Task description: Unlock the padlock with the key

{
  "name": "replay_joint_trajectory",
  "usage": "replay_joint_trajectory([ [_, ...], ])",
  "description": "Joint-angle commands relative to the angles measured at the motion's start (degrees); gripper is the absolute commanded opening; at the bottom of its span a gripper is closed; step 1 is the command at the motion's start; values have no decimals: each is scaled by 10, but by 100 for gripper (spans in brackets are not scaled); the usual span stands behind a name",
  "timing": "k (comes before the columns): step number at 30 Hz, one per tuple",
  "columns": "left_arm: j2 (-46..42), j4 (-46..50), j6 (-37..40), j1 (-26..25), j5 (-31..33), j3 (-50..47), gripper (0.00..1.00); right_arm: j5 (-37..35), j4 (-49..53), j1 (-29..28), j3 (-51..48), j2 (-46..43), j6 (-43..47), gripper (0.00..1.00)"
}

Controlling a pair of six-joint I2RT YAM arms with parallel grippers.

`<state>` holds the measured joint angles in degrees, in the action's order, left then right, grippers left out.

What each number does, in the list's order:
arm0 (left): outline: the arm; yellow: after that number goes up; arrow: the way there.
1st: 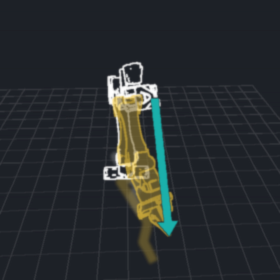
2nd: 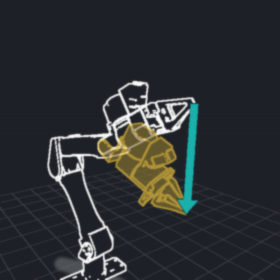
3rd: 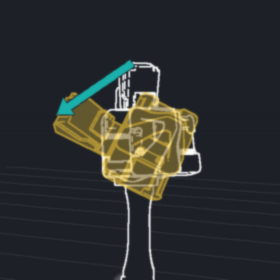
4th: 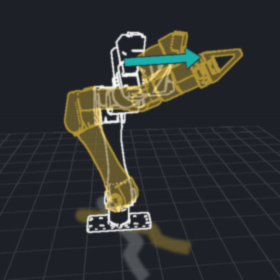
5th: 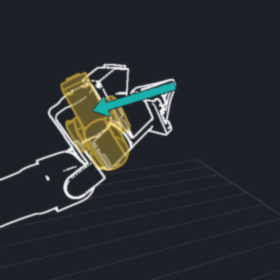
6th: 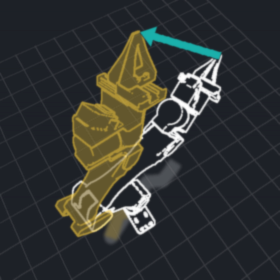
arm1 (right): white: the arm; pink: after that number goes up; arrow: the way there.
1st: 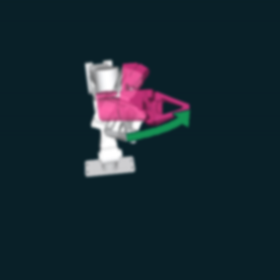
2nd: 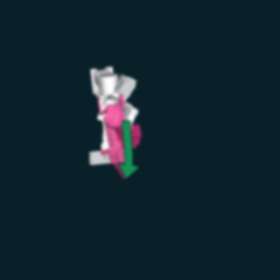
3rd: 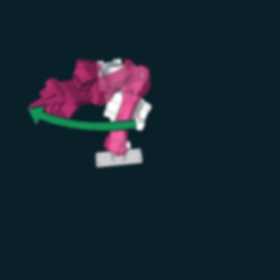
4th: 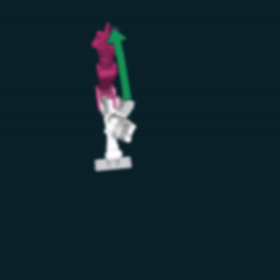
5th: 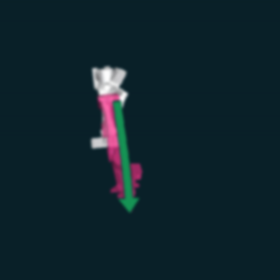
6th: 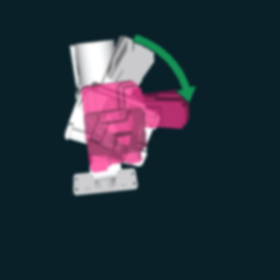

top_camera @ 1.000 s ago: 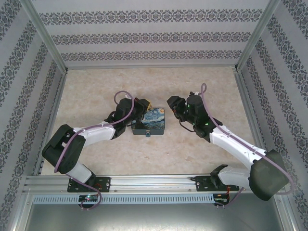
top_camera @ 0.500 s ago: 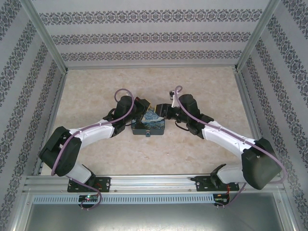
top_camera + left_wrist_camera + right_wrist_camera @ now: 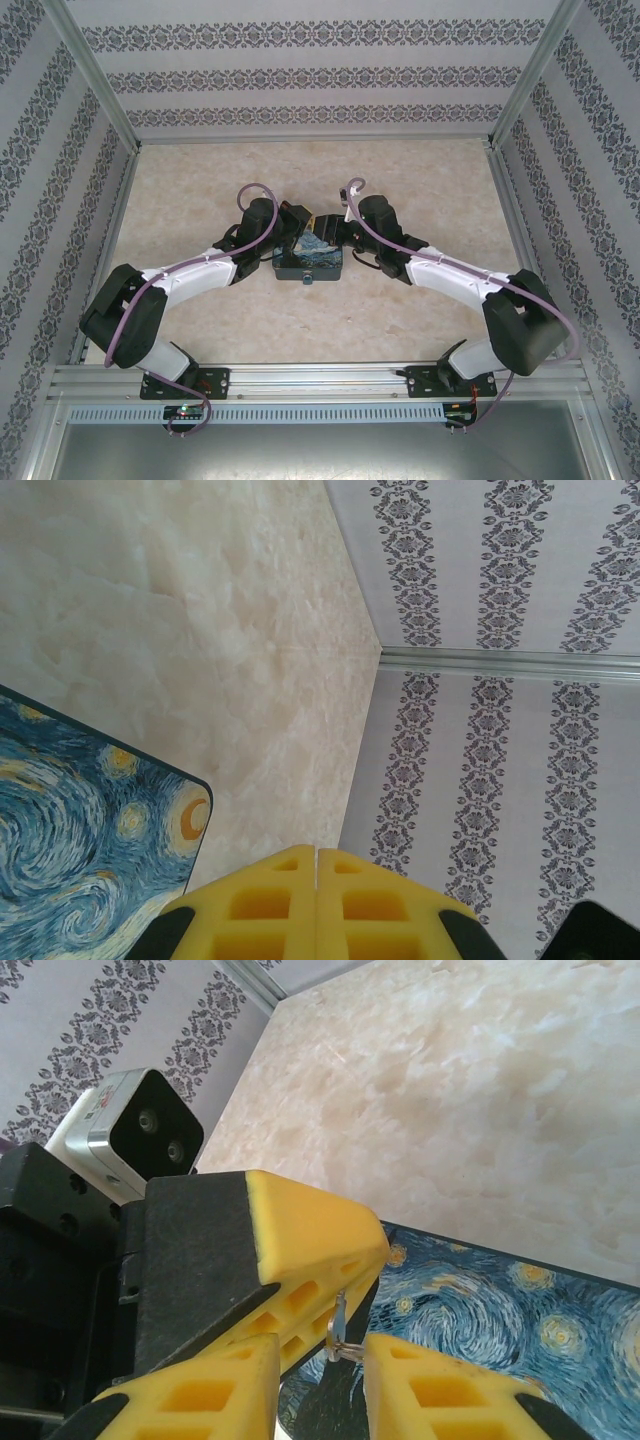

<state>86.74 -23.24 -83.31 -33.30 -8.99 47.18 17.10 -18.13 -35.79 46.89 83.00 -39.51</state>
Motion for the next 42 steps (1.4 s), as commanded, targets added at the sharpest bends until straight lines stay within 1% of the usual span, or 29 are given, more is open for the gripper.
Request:
replay_joint_trajectory([
  [1,-15,7,7,-7,-6,14,0,-15,-32,-1,19,13,-11,28],
  [9,-13,2,4,-7,-6,14,0,-9,-52,5,19,33,-32,26],
  [15,-9,-1,4,-7,-8,15,0,-9,-60,5,17,42,-40,21],
  [21,-7,-5,1,-10,-8,14,0,-9,-66,10,22,49,-51,11],
  [24,-6,-9,0,-11,-9,14,0,2,-74,17,19,53,-63,1],
  [25,-5,-11,0,-11,-9,13,0,9,-80,21,16,52,-70,0],
  [26,-6,-11,1,-11,-10,14,5,13,-85,25,12,52,-78,0],
  [27,-7,-10,3,-11,-9,15,14,19,-92,30,6,50,-87,0],
  [31,-13,-2,19,-6,-6,14,65,43,-112,55,-17,36,-126,0],
  [33,-16,2,30,0,-8,12,77,58,-121,66,-26,29,-144,0],
  [35,-19,11,48,6,-13,16,84,77,-124,77,-32,23,-161,0],
  [37,-20,25,77,15,-25,22,87,103,-132,88,-38,20,-179,0],
  [42,-15,47,157,37,-81,48,89,162,-165,109,-51,19,-217,0],
])
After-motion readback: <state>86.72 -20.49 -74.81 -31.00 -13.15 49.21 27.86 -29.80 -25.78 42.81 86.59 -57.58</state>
